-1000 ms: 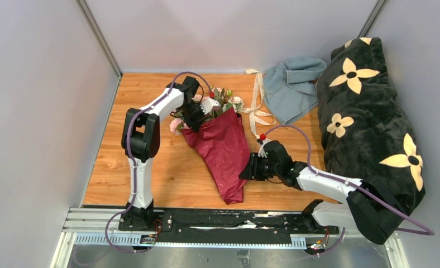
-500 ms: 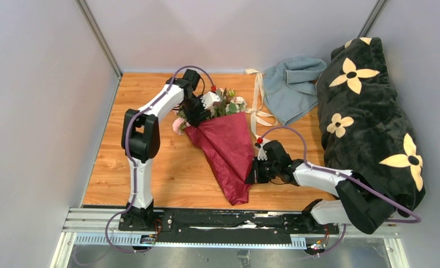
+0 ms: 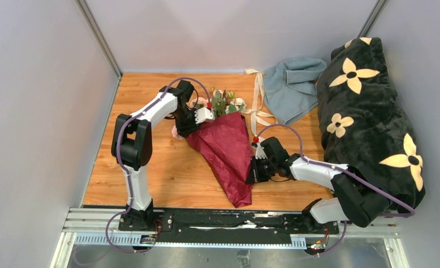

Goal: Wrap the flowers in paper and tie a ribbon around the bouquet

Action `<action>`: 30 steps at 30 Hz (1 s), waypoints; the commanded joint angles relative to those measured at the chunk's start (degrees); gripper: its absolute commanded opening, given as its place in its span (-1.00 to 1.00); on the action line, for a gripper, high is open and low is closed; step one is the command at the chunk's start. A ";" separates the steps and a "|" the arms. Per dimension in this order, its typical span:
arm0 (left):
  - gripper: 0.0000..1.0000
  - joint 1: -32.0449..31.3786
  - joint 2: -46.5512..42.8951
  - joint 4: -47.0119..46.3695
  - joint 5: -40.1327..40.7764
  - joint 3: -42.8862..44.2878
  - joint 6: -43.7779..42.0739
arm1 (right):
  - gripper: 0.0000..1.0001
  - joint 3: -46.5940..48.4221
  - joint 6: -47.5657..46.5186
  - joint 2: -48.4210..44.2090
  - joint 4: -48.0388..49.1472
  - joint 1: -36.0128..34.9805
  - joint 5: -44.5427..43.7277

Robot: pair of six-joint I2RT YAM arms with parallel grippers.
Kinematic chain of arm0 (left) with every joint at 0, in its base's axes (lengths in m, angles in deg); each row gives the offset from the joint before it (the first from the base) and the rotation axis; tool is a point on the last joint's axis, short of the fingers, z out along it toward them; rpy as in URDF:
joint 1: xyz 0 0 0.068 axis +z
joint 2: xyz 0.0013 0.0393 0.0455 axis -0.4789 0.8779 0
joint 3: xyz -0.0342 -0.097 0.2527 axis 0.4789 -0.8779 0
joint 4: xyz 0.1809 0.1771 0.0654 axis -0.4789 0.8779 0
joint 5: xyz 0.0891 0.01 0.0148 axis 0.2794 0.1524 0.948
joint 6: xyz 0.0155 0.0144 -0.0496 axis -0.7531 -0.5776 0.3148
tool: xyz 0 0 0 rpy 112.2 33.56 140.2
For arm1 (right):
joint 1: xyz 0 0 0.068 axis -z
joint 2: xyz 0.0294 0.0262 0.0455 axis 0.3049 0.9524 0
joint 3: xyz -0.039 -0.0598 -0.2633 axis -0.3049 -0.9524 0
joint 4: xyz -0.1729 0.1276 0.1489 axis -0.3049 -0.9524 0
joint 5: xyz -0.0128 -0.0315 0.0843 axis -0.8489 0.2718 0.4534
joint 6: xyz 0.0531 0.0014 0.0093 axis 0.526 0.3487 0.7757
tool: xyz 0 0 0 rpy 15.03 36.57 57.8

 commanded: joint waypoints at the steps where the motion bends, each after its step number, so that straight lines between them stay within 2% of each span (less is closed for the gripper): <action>1: -0.02 -1.14 3.97 -2.41 0.78 2.35 2.93 | -1.00 1.45 -1.92 1.81 -3.07 0.89 0.69; 3: -0.03 -1.16 6.69 -5.37 3.22 4.19 4.92 | -1.00 1.57 -2.03 2.08 -3.44 0.92 1.07; 5: -0.19 -1.22 8.36 -7.35 5.47 5.24 5.75 | -1.00 1.38 -2.38 1.77 -3.94 1.01 1.15; 10: -0.93 -1.16 9.91 -11.77 11.41 6.34 5.34 | -1.00 0.54 -4.03 1.07 -6.18 1.88 1.68; 11: -1.00 -1.16 9.92 -12.96 12.58 6.32 5.09 | -1.00 0.21 -4.00 1.04 -6.01 2.12 2.09; 14: -1.00 -1.16 10.28 -16.76 17.04 6.66 4.83 | -1.00 -0.19 -3.14 2.02 -4.65 2.28 4.17; 15: -0.91 -1.16 10.55 -17.20 18.15 7.27 4.92 | -1.00 -0.19 -2.53 2.71 -3.65 2.26 4.95; 18: -0.40 -1.16 10.76 -16.16 20.83 9.94 5.56 | -1.00 -0.70 1.39 5.49 0.66 2.34 7.88; 20: -0.08 -0.89 8.57 -16.40 22.80 10.26 5.39 | -1.00 -0.78 2.34 6.50 1.22 2.33 7.35; 23: 0.29 -0.02 4.35 -18.95 26.44 9.66 6.03 | -1.00 -0.95 2.97 6.40 1.14 2.27 5.67; 25: 0.41 0.18 1.76 -20.05 29.19 9.97 8.19 | -0.99 -0.83 3.19 6.33 1.06 2.29 5.07; 27: 0.44 -0.74 -1.00 -17.51 30.00 11.01 12.44 | -0.94 -0.68 3.29 6.12 0.82 2.31 4.51; 29: 0.38 -3.95 -5.13 -13.26 28.09 9.45 16.82 | -0.90 -0.55 3.32 5.40 0.21 2.33 3.68; 30: 0.27 -6.34 -7.94 -11.80 25.39 6.77 18.64 | -0.86 -0.48 3.31 4.82 -0.10 2.29 3.10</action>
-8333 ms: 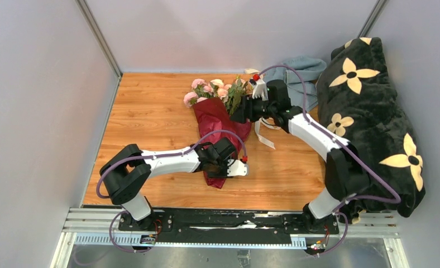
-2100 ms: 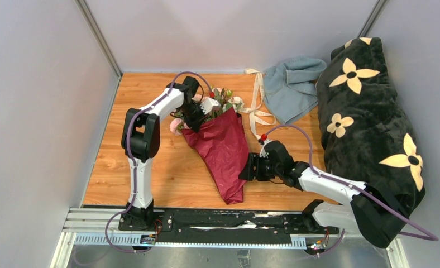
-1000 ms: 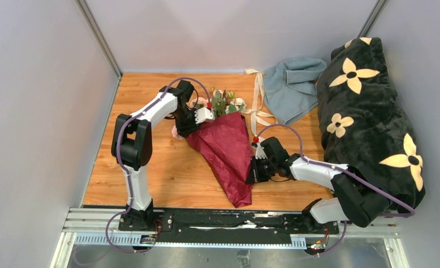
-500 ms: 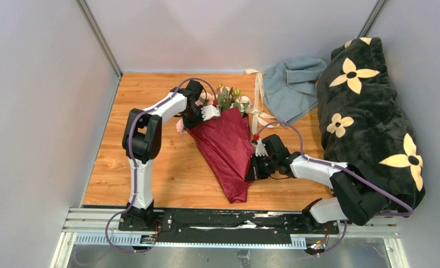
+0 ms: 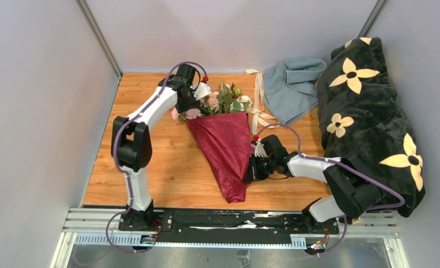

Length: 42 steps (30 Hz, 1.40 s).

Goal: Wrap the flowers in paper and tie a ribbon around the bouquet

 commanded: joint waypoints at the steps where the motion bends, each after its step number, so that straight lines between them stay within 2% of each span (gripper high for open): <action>1: 0.16 -8.78 -12.66 5.02 -4.11 -5.02 9.29 | -0.82 -1.26 0.47 -1.10 -5.22 0.32 -3.29; 2: 0.04 -11.98 -15.21 5.14 -8.53 -9.12 10.54 | -0.78 -1.16 0.52 -1.90 -5.78 0.31 -3.91; 4: -0.08 -19.47 -17.25 5.05 -13.27 -15.25 12.87 | -0.71 -0.99 0.73 -3.32 -6.45 0.34 -5.02; 8: -0.24 -29.24 -11.83 4.67 -19.52 -16.92 17.23 | -0.63 -0.92 1.72 -5.73 -6.95 0.32 -6.36; 12: -0.28 -30.89 -7.77 -2.24 -21.93 -17.27 19.31 | -0.49 -0.32 2.76 -8.75 -9.42 0.74 -6.44; 15: -0.23 -32.10 -7.56 -7.15 -22.39 -19.82 17.40 | -0.37 0.01 3.08 -13.45 -13.19 3.59 -6.52; 20: -0.18 -34.72 -4.05 -7.77 -22.03 -20.76 16.69 | -0.27 1.64 -2.53 -20.80 -21.47 16.75 -6.58; 23: -0.16 -36.43 -3.08 -7.80 -21.06 -21.76 16.03 | -0.24 5.01 -6.65 -21.66 -22.15 23.06 -8.93; 27: -0.12 -37.92 -3.75 -7.73 -19.28 -22.76 14.74 | -0.22 11.60 -10.75 -16.58 -21.09 28.99 -9.68; 30: -0.10 -38.85 -3.70 -7.73 -17.30 -22.96 13.41 | -0.23 16.43 -15.46 -9.53 -16.95 29.49 -7.41; 32: -0.10 -39.21 -3.03 -7.57 -16.34 -22.90 12.87 | -0.23 21.39 -18.96 -1.50 -17.60 29.35 -4.19; 33: -0.10 -39.32 -2.43 -7.47 -15.78 -22.90 12.78 | -0.18 24.95 -20.86 2.04 -19.86 29.21 -3.87; 36: -0.09 -40.09 -1.47 -7.30 -14.40 -22.68 12.74 | 0.24 33.04 -25.49 11.29 -24.89 27.96 -3.72; 37: -0.08 -40.22 -1.36 -7.25 -14.34 -22.68 12.62 | 0.31 34.66 -26.09 14.29 -25.15 27.22 -3.31; 42: -0.06 -40.89 -1.16 -6.16 -13.88 -22.02 11.98 | 0.39 43.51 -30.10 24.35 -28.36 21.72 -0.96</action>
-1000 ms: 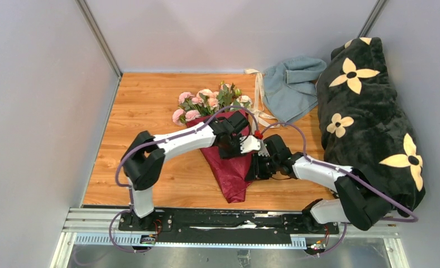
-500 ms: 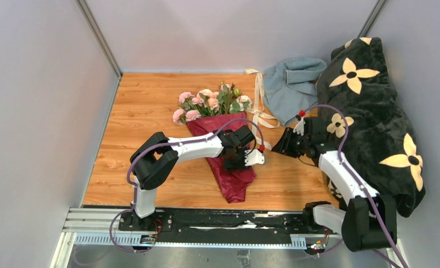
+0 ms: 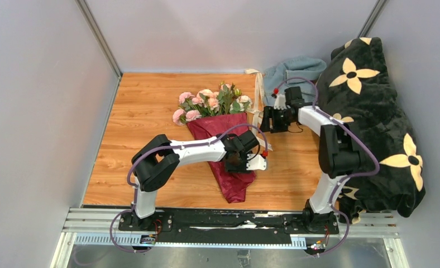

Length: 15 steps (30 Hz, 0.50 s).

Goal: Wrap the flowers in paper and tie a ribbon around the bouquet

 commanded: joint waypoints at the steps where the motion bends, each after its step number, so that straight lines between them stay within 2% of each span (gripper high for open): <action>1: -0.06 -0.99 2.64 1.88 0.93 -0.06 -1.36 | 0.40 6.28 -5.99 6.32 -5.60 -5.04 2.58; 4: -0.06 -0.96 2.07 2.09 2.20 -0.73 -1.94 | 0.40 7.59 -5.65 9.39 -5.72 -6.09 1.40; 6: -0.06 -1.04 1.35 2.03 2.55 -1.75 -2.42 | 0.31 7.10 -4.93 10.62 -6.19 -6.20 0.17; 8: -0.06 -1.03 0.68 1.99 2.67 -2.76 -2.72 | -0.03 5.35 -4.31 10.87 -6.41 -6.20 -0.77; 11: -0.06 -1.00 0.26 1.96 2.19 -3.58 -2.73 | -0.81 -0.51 -2.26 8.75 -5.02 -6.48 -1.34; 12: -0.06 -1.04 0.24 1.96 2.04 -3.63 -2.61 | -0.98 -3.26 -0.94 7.17 -4.31 -6.67 -1.89; 15: -0.05 -1.02 -0.04 1.89 1.79 -3.82 -2.33 | -1.00 -13.31 3.86 -0.34 -0.77 -7.69 0.17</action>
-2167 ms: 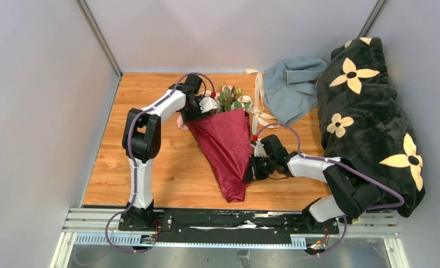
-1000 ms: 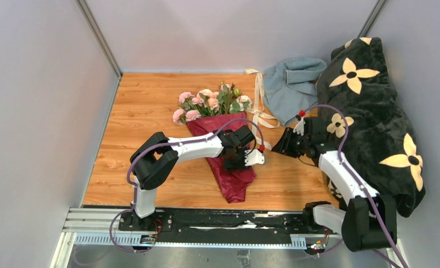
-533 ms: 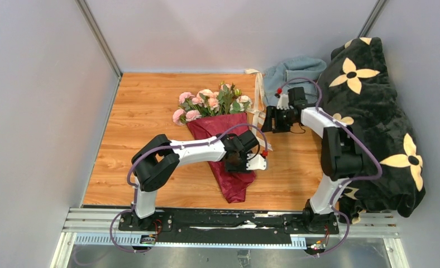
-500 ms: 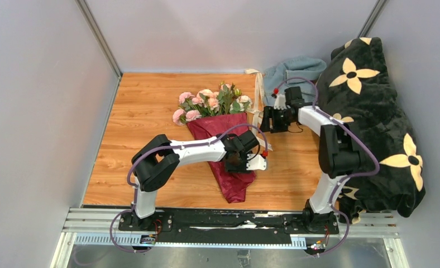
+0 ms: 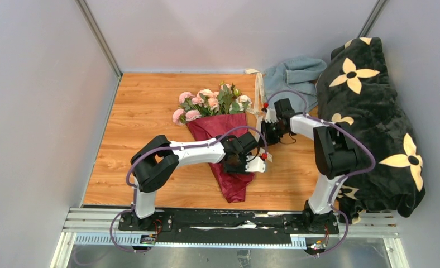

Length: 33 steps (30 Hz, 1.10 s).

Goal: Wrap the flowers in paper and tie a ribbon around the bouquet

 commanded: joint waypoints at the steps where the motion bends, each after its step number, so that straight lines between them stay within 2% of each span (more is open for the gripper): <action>1: -0.05 -0.37 0.30 2.36 -0.20 -2.57 -0.29 | -1.00 -14.77 6.38 -8.75 0.10 -1.93 0.25; 3: -0.05 -0.37 -0.22 2.08 -0.28 -3.03 -0.43 | -0.98 -20.59 8.69 -14.26 -1.00 -3.40 0.87; 4: -0.05 -0.38 -0.35 2.04 -0.34 -3.27 -0.45 | -0.84 -22.50 9.05 -16.87 -2.49 -4.08 0.56; 5: -0.05 -0.34 -0.54 2.03 -0.53 -3.39 -0.36 | -0.44 -23.76 9.09 -19.63 -4.59 -4.38 0.01; 7: -0.02 -0.41 -0.93 2.17 -1.06 -3.32 -0.17 | -0.07 -24.35 9.03 -25.09 -8.75 -4.29 -2.51; 10: 0.06 -0.89 -1.67 2.30 -1.20 -3.15 -0.02 | 0.11 -22.33 9.78 -32.78 -9.56 -4.06 -4.36; 13: 0.11 -1.53 -2.76 2.18 -1.08 -3.67 -0.29 | 0.21 -22.48 12.61 -34.44 0.77 -4.03 3.92; 16: 0.12 -1.95 -3.12 2.04 -0.56 -4.17 -0.46 | 0.24 -22.33 17.43 -30.56 10.69 -4.09 9.78; 26: 0.13 -2.02 -2.90 2.08 -0.05 -4.70 -0.29 | 0.37 -19.22 25.03 -15.09 25.84 -9.42 12.09; 29: 0.12 -2.03 -3.52 1.83 -0.47 -5.20 -0.08 | 0.35 -19.44 26.49 -14.92 26.49 -8.23 8.89; 33: 0.13 -1.99 -7.82 -2.80 -0.81 -9.41 -0.38 | 0.30 -21.33 28.80 -17.76 28.02 -3.17 8.02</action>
